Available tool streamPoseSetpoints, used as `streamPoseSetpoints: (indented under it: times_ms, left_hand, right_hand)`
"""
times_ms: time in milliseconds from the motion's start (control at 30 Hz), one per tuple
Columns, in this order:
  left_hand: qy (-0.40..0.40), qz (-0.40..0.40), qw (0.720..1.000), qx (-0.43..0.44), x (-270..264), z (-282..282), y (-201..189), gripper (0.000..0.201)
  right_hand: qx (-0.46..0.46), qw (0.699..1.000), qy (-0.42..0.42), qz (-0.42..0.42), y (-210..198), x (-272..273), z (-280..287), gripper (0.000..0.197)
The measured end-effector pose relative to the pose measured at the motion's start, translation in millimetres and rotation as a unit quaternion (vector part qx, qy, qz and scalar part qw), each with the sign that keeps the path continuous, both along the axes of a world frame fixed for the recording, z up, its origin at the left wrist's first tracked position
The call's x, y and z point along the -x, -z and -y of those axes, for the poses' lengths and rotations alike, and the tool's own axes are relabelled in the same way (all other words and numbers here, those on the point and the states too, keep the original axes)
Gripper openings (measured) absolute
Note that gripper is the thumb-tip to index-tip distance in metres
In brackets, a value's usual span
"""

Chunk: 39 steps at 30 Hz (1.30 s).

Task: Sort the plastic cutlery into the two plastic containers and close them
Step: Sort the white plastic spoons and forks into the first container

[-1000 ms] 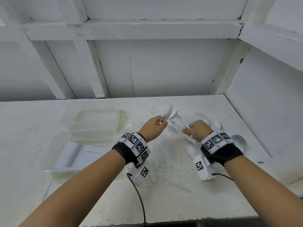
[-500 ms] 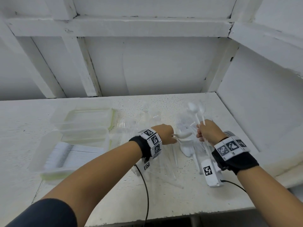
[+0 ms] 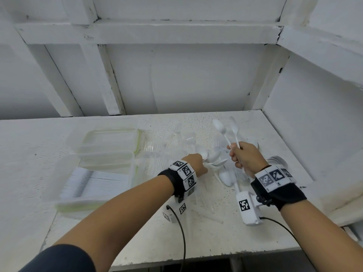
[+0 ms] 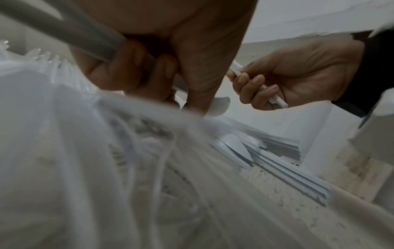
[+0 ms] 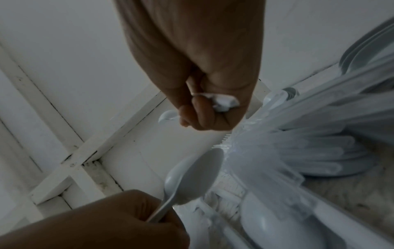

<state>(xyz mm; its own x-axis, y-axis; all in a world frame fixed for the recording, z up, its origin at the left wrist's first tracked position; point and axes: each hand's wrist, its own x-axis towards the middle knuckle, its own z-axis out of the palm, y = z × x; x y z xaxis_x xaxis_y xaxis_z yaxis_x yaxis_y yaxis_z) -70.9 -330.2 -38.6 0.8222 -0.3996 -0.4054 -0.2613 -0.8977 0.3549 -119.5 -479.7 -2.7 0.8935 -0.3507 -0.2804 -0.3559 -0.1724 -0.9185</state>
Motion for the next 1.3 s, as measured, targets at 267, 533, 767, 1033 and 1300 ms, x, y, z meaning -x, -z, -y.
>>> streamPoseSetpoints:
  times_ms: [267, 533, 767, 1033, 1300]
  left_hand:
    - [0.01, 0.038, 0.999, -0.007, 7, 15, 5, 0.033]
    - [0.004, 0.013, 1.0, 0.003, 5, 21, 4, 0.024]
    - [-0.107, -0.028, 0.987, 0.118, -6, 8, -3, 0.018]
    - [-0.224, -0.006, 0.921, 0.319, -10, -43, -35, 0.03]
    - [-0.26, -0.021, 0.897, 0.357, 1, -78, -35, 0.011]
  right_hand:
    - [0.003, 0.999, 0.019, -0.037, -1, 4, -5, 0.023]
    - [0.016, 0.999, 0.01, -0.045, 5, 15, 1, 0.018]
    - [0.036, 0.999, 0.018, -0.032, 7, 16, 5, 0.022]
    - [0.373, 0.906, -0.13, -0.153, 21, -13, -18, 0.032]
    - [0.571, 0.79, -0.188, -0.12, 36, -23, -36, 0.016]
